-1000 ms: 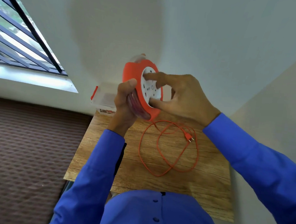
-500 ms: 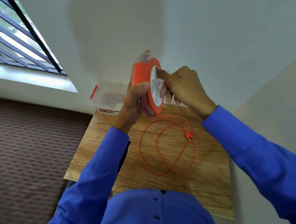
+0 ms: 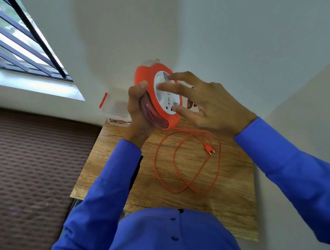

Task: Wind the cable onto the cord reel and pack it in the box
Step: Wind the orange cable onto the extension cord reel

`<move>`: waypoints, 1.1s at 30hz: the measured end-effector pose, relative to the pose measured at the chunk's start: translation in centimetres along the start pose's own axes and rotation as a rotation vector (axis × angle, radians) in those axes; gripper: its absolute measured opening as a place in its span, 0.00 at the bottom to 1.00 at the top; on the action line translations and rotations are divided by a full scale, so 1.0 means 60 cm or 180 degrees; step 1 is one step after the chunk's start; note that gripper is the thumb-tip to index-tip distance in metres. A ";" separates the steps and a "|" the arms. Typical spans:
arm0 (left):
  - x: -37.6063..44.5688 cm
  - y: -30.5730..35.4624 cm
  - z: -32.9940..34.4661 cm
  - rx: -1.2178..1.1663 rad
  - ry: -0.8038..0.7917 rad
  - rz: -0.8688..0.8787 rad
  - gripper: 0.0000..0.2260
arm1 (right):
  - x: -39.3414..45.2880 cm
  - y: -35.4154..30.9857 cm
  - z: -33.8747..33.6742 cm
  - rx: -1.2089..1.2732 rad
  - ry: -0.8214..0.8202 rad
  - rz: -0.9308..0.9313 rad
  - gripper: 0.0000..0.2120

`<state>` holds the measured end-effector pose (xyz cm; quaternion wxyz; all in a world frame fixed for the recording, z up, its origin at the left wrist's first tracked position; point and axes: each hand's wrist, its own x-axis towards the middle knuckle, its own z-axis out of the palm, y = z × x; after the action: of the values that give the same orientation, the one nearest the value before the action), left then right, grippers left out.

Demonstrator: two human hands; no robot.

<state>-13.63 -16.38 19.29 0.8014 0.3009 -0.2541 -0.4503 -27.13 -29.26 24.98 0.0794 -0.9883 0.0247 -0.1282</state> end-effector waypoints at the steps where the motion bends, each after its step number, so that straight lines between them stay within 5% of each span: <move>1: -0.001 0.002 0.002 -0.0019 -0.0011 -0.0023 0.28 | 0.001 0.000 0.001 -0.0050 -0.0038 -0.0055 0.25; 17: -0.001 0.010 0.006 -0.0037 -0.0368 -0.0305 0.36 | -0.010 0.030 0.008 -0.0741 0.0073 -0.0650 0.21; 24: 0.006 0.000 0.020 0.0109 -0.0159 -0.0015 0.33 | 0.008 0.003 0.013 0.1021 0.0789 0.0746 0.26; 28: 0.004 0.000 0.011 0.0897 0.0136 0.0008 0.37 | 0.026 -0.008 0.023 0.1451 0.0978 0.1474 0.21; 33: 0.013 0.001 -0.005 0.1713 0.0041 0.0145 0.40 | 0.043 -0.007 0.037 0.2572 0.0696 0.2559 0.34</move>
<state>-13.02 -16.96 19.26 0.7041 0.5001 -0.3662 -0.3464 -24.06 -28.69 23.55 0.4897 -0.7736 0.3553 -0.1885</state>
